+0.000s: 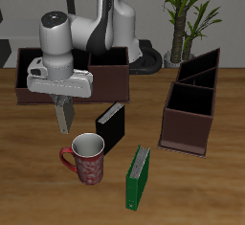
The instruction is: Place the yellow book into the left desk caddy's right compartment
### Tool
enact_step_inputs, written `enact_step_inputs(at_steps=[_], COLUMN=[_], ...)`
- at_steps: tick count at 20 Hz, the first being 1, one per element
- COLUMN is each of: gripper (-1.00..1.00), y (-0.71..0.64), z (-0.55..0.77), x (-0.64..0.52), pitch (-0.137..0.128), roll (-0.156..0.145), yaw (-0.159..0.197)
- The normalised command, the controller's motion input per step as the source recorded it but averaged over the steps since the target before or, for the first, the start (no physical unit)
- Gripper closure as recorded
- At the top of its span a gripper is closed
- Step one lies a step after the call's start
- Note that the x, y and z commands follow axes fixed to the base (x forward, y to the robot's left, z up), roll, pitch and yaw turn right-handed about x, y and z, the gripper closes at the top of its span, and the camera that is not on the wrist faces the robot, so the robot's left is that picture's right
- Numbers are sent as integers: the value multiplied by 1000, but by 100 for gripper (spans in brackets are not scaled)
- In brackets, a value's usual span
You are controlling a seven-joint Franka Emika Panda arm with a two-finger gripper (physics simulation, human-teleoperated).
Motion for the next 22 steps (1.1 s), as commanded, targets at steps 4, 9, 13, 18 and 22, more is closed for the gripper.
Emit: enact_step_inputs(at_steps=[4,9,13,18,22], gripper=[100,100,100,100,100], y=[162,378,313,400,474], z=[473,666,668,590,441], x=[28,0,-81,-86,-60], pitch=[20,16,-25,-6,-5], roll=[-41,-17,-23,22,65], yaw=[-51,-6,5,-39,0])
